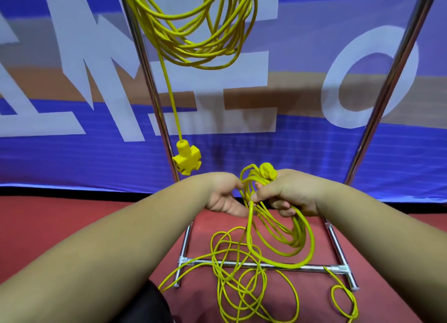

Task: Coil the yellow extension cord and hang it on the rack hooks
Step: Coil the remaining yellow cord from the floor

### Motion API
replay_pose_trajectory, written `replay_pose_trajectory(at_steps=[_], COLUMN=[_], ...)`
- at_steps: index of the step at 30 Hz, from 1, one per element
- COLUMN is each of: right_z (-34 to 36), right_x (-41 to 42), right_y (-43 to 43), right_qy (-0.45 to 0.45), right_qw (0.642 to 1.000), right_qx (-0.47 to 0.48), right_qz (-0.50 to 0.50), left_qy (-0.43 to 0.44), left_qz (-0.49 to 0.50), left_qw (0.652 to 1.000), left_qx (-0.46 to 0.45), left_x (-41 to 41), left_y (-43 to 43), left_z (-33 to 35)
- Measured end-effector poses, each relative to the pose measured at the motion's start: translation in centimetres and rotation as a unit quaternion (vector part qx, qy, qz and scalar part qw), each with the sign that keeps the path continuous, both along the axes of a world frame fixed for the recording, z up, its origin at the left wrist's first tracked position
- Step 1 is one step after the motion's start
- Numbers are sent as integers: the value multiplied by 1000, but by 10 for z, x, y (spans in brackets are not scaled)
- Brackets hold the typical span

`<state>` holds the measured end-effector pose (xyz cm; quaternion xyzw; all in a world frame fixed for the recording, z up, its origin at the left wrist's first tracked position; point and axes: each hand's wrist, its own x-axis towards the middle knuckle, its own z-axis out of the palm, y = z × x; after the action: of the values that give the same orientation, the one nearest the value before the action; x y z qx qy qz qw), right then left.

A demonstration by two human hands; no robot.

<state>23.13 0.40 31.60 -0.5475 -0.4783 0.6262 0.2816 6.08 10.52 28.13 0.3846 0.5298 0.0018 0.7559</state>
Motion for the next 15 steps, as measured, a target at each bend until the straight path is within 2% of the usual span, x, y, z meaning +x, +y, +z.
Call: replay_pose_trajectory(at_steps=[3,7,9,12,15], right_z=[-6,-17,-18,-23,-34], right_x=[-3,-5,-3,3,15], right_y=[1,5,3,4,9], right_qy=[-37,-38,-35,-40,-78], right_qw=[999,997,998,998,994], right_qx=[10,29,27,25,23], right_qz=[-8,-65,-54,-30,-77], left_qy=[-28,-20,-9,59,150], left_qz=[39,28,21,-2,-55], left_qw=[998,998,997,991,963], left_qx=[50,59,68,118,215], left_x=[10,15,18,13,-1], left_y=[0,-9,-7,-1,6], left_z=[8,16,19,23,22])
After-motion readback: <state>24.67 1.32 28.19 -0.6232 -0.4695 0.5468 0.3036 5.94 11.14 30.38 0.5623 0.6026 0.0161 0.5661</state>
